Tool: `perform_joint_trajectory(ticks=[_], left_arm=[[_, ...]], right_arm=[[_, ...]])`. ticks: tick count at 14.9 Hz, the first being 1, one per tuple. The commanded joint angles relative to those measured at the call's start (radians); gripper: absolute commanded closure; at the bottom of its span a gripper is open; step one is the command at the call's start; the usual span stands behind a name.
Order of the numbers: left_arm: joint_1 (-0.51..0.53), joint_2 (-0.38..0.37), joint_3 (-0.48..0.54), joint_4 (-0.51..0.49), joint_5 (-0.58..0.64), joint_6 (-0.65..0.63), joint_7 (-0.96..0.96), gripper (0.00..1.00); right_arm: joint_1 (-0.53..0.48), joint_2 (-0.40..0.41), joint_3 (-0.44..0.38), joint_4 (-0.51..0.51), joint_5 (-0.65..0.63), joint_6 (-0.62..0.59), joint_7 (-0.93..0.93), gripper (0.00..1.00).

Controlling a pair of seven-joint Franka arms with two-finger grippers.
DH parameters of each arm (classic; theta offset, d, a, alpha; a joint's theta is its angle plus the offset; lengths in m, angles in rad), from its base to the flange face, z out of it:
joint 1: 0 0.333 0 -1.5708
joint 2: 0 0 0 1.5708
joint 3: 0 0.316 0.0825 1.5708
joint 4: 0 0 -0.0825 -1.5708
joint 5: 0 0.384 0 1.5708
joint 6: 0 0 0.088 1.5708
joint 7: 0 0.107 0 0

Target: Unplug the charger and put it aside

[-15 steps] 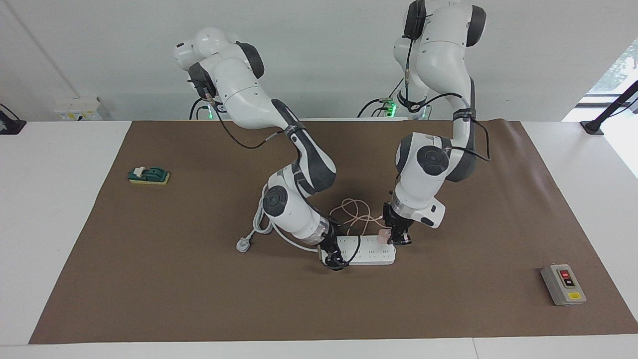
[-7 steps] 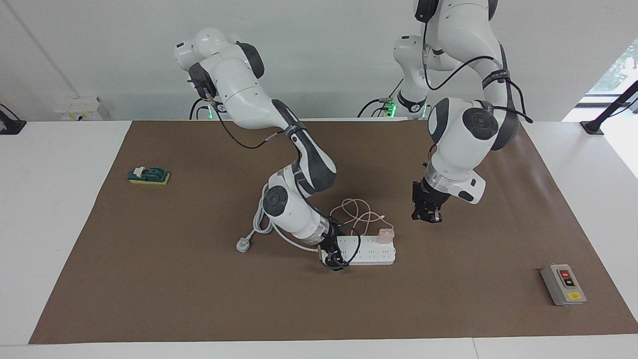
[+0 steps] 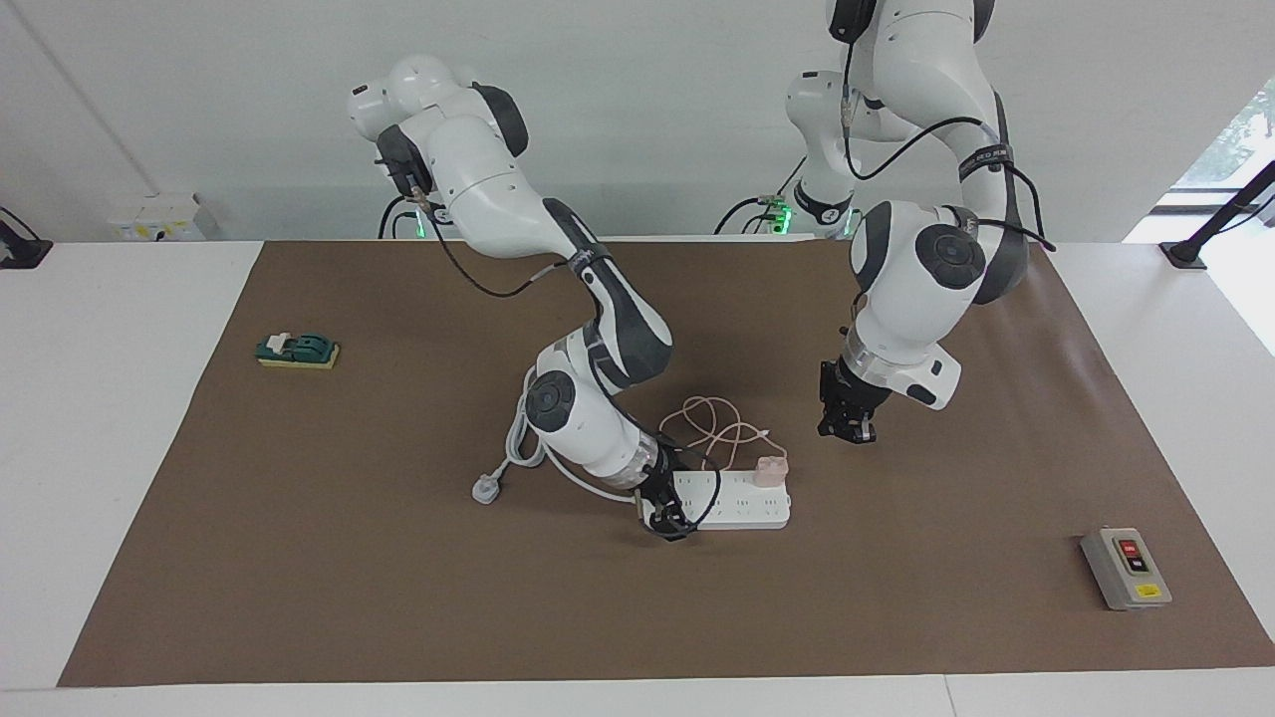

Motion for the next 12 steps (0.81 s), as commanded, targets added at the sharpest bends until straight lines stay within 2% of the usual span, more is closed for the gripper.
perform_joint_trajectory(ticks=[1,4,5,6,7,10,12], left_arm=[[-0.007,-0.029,0.001,-0.073,-0.007,0.083,0.026,1.0],[-0.016,-0.044,0.0,-0.138,-0.007,0.174,0.022,1.0],[-0.016,-0.044,0.0,-0.15,-0.007,0.198,0.022,0.76],[-0.026,-0.047,0.0,-0.162,-0.007,0.228,0.014,0.12],[-0.035,-0.049,0.0,-0.17,-0.007,0.243,0.011,0.0],[-0.044,-0.027,-0.002,-0.172,-0.007,0.319,-0.007,0.0],[-0.085,0.04,0.003,-0.137,-0.009,0.334,-0.023,0.0]], right_arm=[[0.001,-0.02,0.001,-0.039,0.028,0.021,-0.01,0.01],[0.001,-0.02,0.001,-0.039,0.028,0.021,-0.008,0.01],[0.001,-0.02,0.001,-0.039,0.027,0.021,-0.008,0.01],[0.001,-0.02,0.001,-0.039,0.027,0.021,-0.008,0.01],[0.001,-0.02,0.001,-0.039,0.027,0.021,-0.008,0.01],[0.001,-0.02,0.001,-0.039,0.028,0.027,-0.008,0.01],[0.0,-0.022,0.001,-0.039,0.028,0.027,-0.008,0.01]])
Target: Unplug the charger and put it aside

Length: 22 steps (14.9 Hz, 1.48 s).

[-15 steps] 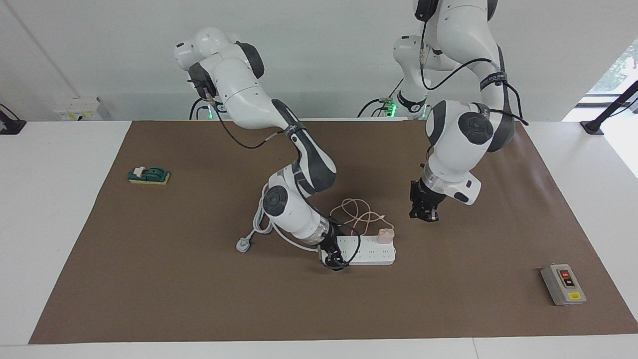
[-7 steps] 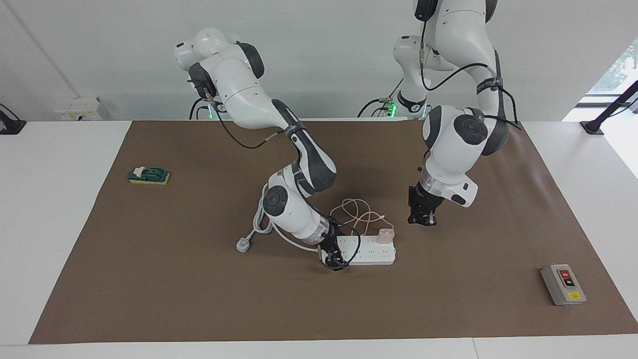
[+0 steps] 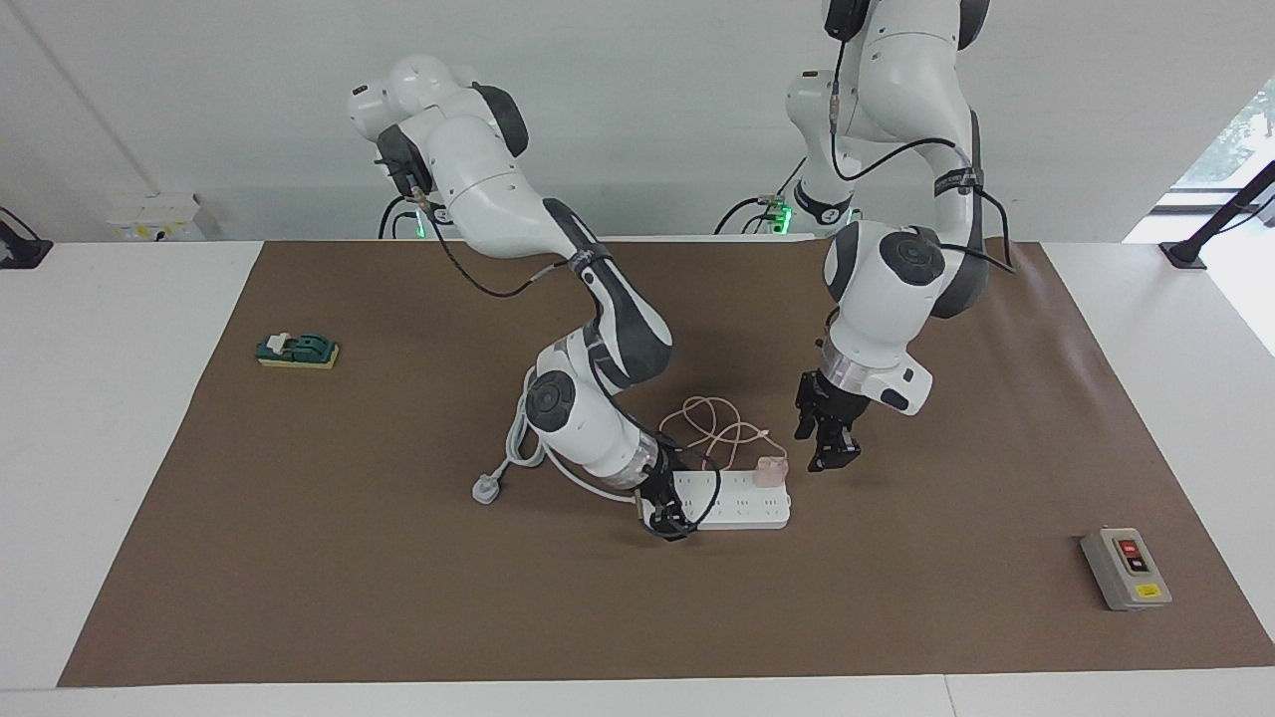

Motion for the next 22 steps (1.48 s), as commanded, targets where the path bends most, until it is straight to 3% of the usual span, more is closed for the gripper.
perform_joint_trajectory(ticks=[1,5,11,15,19,21,22], left_arm=[[-0.046,0.043,0.012,-0.005,-0.009,0.052,-0.021,0.0],[-0.055,0.047,0.012,-0.023,-0.006,0.072,-0.021,0.0],[-0.072,0.115,0.012,-0.002,-0.01,0.116,-0.031,0.0],[-0.072,0.118,0.012,0.014,-0.012,0.116,-0.031,0.13],[-0.076,0.118,0.012,0.014,-0.009,0.118,-0.037,0.47],[-0.093,0.118,0.014,0.011,-0.004,0.116,-0.035,1.0],[-0.096,0.118,0.014,0.009,0.015,0.116,-0.035,1.0]], right_arm=[[0.0,-0.021,0.001,-0.038,0.028,0.025,-0.008,0.01],[0.0,-0.021,0.001,-0.037,0.028,0.027,-0.008,0.01],[0.001,-0.021,0.001,-0.038,0.028,0.027,-0.008,0.01],[0.0,-0.021,0.001,-0.037,0.028,0.027,-0.008,0.01],[0.0,-0.021,0.001,-0.038,0.03,0.03,-0.007,0.01],[0.001,-0.021,0.001,-0.038,0.035,0.041,-0.007,0.01],[0.001,-0.021,0.001,-0.038,0.035,0.041,-0.007,0.01]])
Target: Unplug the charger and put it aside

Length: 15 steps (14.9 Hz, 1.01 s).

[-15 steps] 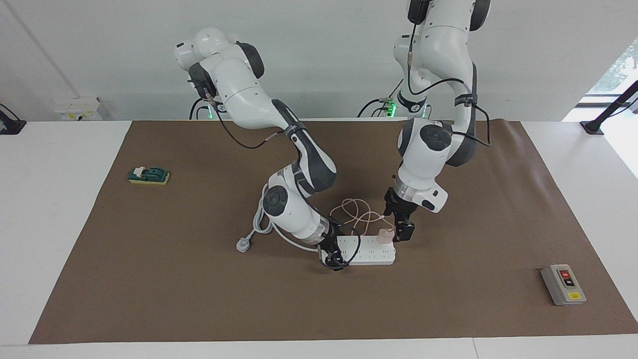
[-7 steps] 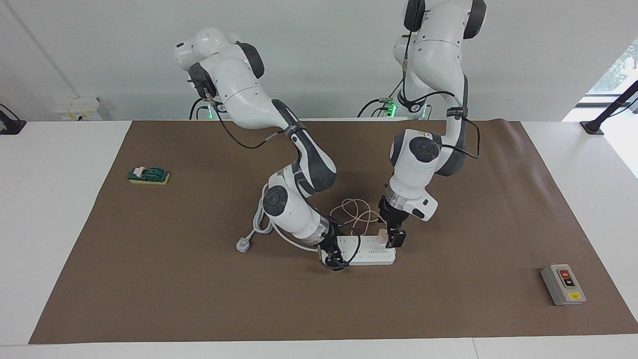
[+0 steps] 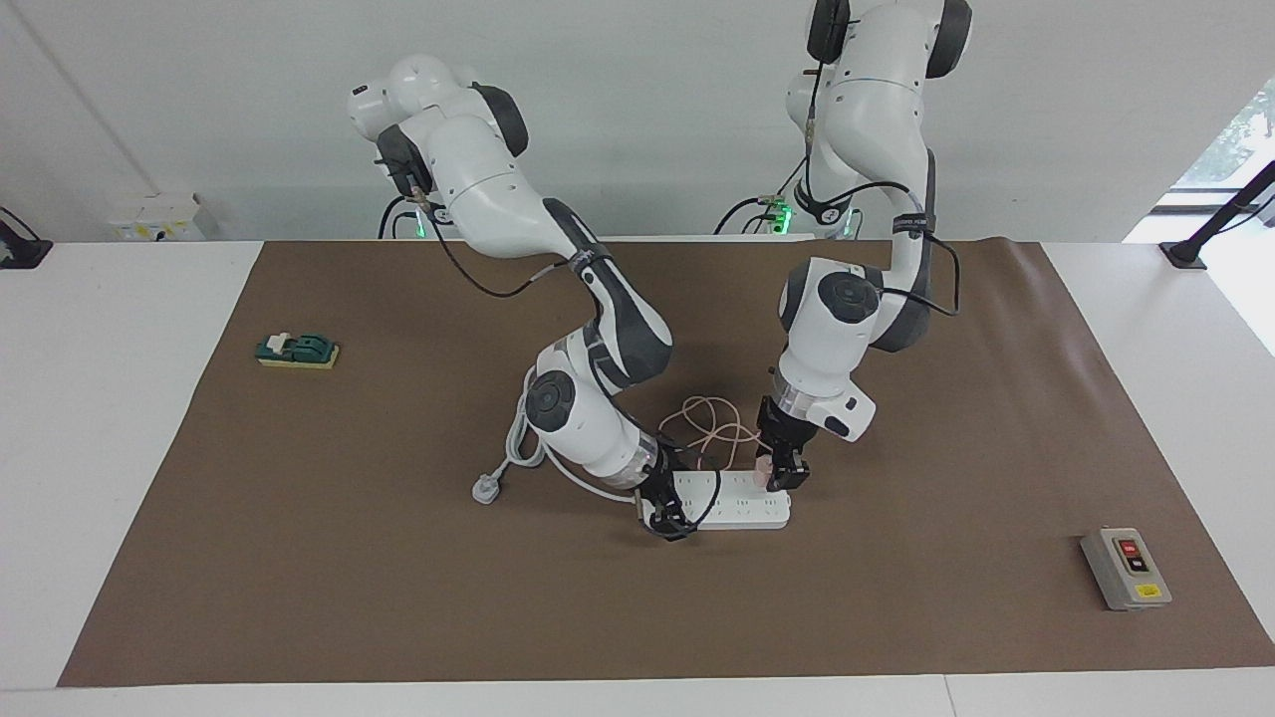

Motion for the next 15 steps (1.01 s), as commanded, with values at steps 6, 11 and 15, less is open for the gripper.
perform_joint_trajectory(ticks=[6,11,15], left_arm=[[-0.037,0.006,0.009,0.001,0.065,-0.004,-0.019,1.0],[-0.026,0.005,0.009,0.039,0.065,-0.082,-0.016,1.0],[-0.011,-0.015,0.01,0.054,0.065,-0.131,-0.005,1.0]], right_arm=[[0.001,-0.021,0.001,-0.038,0.033,0.035,-0.007,0.01],[0.001,-0.021,0.001,-0.038,0.034,0.036,-0.005,0.01],[0.001,-0.021,0.001,-0.038,0.033,0.036,-0.005,0.01]])
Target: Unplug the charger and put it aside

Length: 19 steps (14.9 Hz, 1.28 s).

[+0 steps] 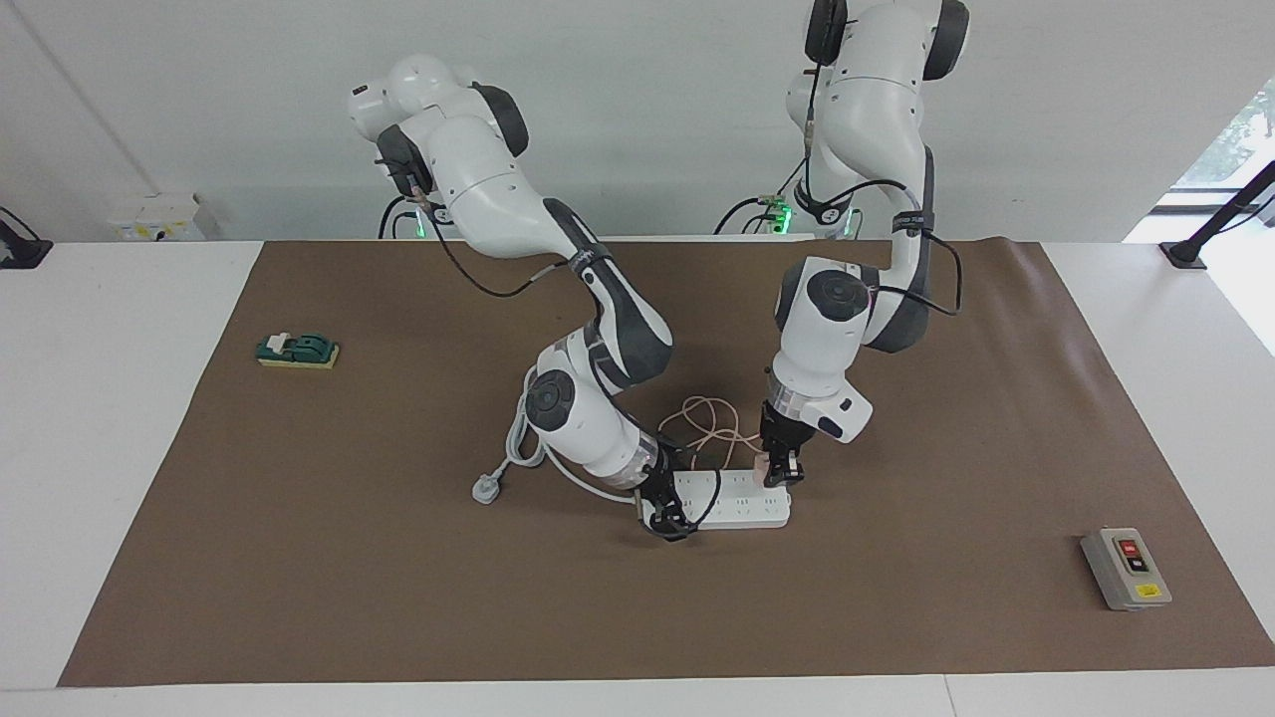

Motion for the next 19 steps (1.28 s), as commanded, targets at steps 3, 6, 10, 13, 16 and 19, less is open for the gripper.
perform_joint_trajectory(ticks=[3,6,10,13,16,19], left_arm=[[0.038,-0.073,0.005,0.015,0.01,-0.127,0.0,1.0],[0.075,-0.113,0.002,0.005,0.008,-0.161,0.028,1.0],[0.125,-0.162,-0.001,-0.01,0.007,-0.237,0.121,1.0],[0.208,-0.215,-0.001,-0.042,-0.036,-0.288,0.272,1.0],[0.318,-0.268,-0.001,-0.118,-0.052,-0.334,0.522,1.0],[0.42,-0.301,0.002,-0.165,-0.052,-0.385,0.832,1.0]], right_arm=[[0.001,-0.019,0.001,-0.035,0.033,0.031,-0.006,0.01],[0.001,-0.019,0.001,-0.035,0.033,0.031,-0.006,0.01],[0.001,-0.021,0.001,-0.035,0.031,0.031,-0.004,0.01],[-0.006,-0.03,0.001,-0.031,0.031,0.025,-0.003,0.0],[-0.018,-0.062,0.001,-0.031,0.031,-0.004,-0.001,0.0],[-0.03,-0.11,-0.008,-0.032,0.03,-0.073,0.002,0.0]])
